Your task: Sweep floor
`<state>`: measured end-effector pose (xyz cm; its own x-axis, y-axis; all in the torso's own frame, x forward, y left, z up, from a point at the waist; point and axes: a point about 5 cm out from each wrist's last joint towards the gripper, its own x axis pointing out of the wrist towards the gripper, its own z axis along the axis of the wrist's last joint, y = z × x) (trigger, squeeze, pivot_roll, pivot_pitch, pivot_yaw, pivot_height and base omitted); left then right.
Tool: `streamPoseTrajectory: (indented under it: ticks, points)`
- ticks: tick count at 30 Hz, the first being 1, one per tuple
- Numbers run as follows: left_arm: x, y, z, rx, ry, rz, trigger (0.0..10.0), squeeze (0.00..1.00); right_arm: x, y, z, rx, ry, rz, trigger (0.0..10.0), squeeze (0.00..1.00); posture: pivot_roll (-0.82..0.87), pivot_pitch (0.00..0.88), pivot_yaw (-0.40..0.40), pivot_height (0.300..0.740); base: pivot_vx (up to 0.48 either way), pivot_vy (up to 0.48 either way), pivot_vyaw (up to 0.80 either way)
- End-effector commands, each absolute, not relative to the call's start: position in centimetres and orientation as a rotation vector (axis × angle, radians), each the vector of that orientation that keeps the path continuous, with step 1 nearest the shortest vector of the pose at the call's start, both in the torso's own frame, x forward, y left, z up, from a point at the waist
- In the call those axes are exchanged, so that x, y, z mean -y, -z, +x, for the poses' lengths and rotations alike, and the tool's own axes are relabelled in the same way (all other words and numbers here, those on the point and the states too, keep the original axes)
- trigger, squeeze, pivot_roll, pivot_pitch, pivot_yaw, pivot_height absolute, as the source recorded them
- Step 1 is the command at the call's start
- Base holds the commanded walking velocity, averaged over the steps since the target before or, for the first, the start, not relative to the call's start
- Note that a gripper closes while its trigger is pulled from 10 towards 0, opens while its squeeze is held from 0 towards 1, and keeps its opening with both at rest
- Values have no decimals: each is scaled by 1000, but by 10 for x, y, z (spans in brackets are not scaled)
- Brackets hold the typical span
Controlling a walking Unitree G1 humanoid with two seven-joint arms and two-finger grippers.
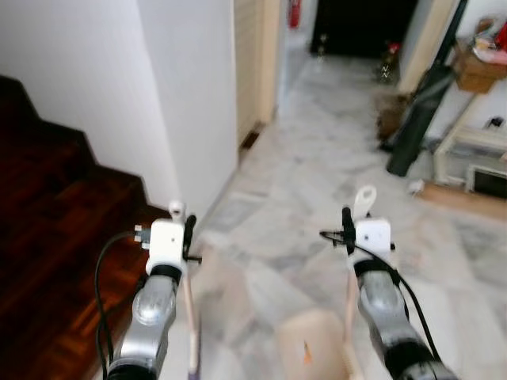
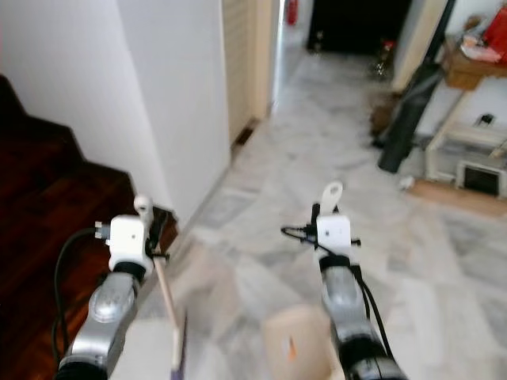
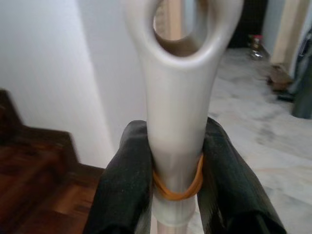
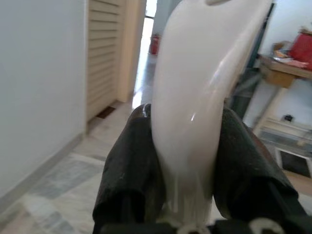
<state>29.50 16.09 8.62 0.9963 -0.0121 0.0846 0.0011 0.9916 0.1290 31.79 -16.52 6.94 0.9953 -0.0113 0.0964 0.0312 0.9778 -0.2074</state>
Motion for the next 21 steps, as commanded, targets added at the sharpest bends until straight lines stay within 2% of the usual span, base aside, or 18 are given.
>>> streamPoseTrajectory:
  ticks: [1,3,21]
  points:
    - [-159,-100,300,151,15,147,10000,0,166,-78,322,128,32,-192,10000,0,136,0,1,740,292,0,-800]
    - [-159,-100,300,151,15,147,10000,0,166,-78,322,128,32,-192,10000,0,136,0,2,740,270,0,-800]
    - [-157,-104,300,174,37,135,10000,0,166,-77,323,121,43,-195,10000,0,136,0,7,740,0,0,-790]
